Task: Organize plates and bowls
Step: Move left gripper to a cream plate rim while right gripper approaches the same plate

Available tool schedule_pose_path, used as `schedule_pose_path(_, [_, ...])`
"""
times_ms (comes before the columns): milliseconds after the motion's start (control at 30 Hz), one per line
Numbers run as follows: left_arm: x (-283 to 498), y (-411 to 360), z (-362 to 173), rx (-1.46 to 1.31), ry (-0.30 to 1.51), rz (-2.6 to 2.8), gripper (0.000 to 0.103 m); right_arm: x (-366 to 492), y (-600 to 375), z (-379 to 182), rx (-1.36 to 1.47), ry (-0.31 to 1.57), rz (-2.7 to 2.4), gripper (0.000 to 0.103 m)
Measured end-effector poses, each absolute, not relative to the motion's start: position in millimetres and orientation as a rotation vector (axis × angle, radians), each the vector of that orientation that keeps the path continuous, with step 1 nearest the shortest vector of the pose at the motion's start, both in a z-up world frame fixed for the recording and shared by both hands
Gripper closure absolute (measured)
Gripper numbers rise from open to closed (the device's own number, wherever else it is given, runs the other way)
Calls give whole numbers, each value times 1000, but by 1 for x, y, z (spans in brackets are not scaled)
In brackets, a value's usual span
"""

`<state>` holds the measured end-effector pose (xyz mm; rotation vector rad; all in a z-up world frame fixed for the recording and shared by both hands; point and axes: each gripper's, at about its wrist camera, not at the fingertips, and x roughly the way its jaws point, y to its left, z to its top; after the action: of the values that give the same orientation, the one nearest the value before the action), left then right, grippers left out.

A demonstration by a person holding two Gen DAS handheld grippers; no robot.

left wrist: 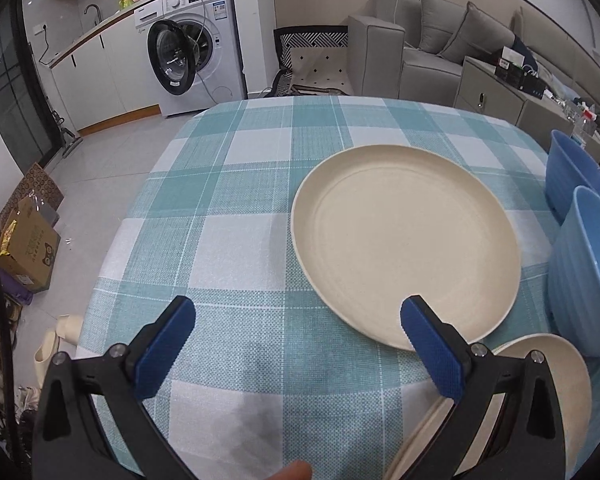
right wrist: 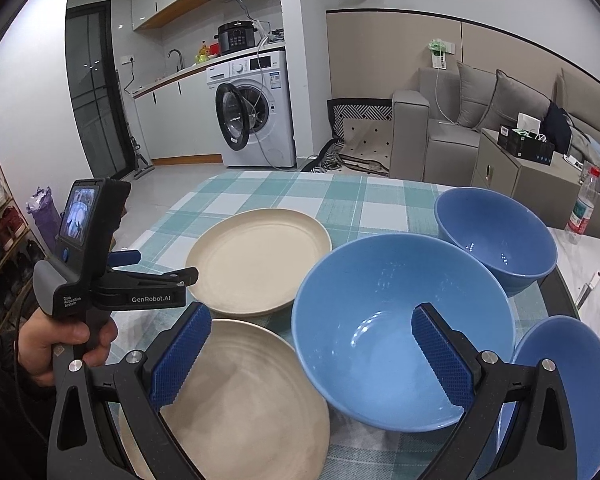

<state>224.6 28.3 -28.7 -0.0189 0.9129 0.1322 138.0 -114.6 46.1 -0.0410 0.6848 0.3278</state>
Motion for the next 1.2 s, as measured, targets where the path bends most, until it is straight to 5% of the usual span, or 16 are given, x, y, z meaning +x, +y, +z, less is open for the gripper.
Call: schedule_pose_path(1200, [178,112,-57,-163,964,254,0,159,-46,49,-107,697,417,1])
